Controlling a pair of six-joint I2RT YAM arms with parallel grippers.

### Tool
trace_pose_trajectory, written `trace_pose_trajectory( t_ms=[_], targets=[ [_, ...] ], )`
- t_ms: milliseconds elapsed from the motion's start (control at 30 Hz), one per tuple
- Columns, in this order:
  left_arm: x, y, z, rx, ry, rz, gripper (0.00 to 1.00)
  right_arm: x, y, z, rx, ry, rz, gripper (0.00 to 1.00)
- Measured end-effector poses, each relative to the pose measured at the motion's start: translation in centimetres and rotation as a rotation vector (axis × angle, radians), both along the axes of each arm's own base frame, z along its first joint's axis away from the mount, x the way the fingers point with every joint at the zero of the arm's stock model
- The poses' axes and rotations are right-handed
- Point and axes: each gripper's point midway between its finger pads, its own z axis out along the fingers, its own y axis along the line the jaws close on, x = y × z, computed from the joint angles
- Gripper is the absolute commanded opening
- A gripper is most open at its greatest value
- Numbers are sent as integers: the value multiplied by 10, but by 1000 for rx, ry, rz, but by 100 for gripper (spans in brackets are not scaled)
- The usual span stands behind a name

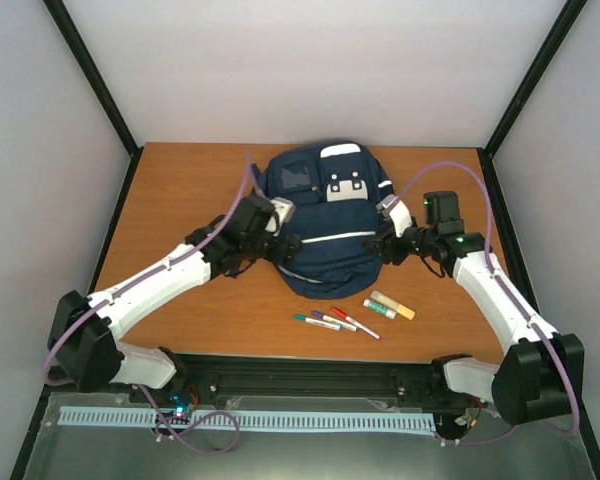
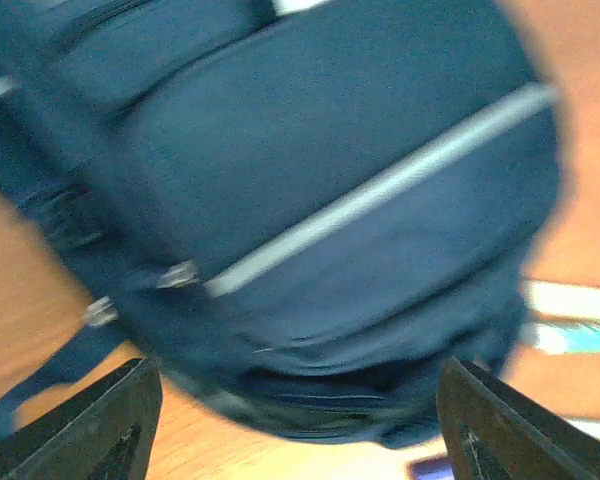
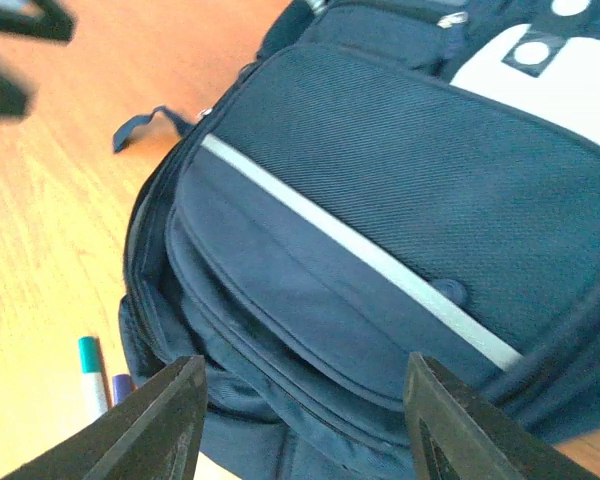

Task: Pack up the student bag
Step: Adjust the student bag at the center of the board.

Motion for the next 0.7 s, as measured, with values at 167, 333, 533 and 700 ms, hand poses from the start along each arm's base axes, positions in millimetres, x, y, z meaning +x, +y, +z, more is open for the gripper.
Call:
trace_pose_trajectory(
  t_ms=[167,333,533,700],
  targets=[
    [27,83,-54,41,121,328,59,-8,25,-27,-40,60,94,52],
    [32,108,-81,42,145,396,63,-11,31,-59,-79,162,117,50],
    [48,116,-104,-10,99,416,92,-8,26,-71,-116,186,98,49],
    [59,122,-133,-62,110,432,93,-2,18,-86,-174,209,62,49]
  ],
)
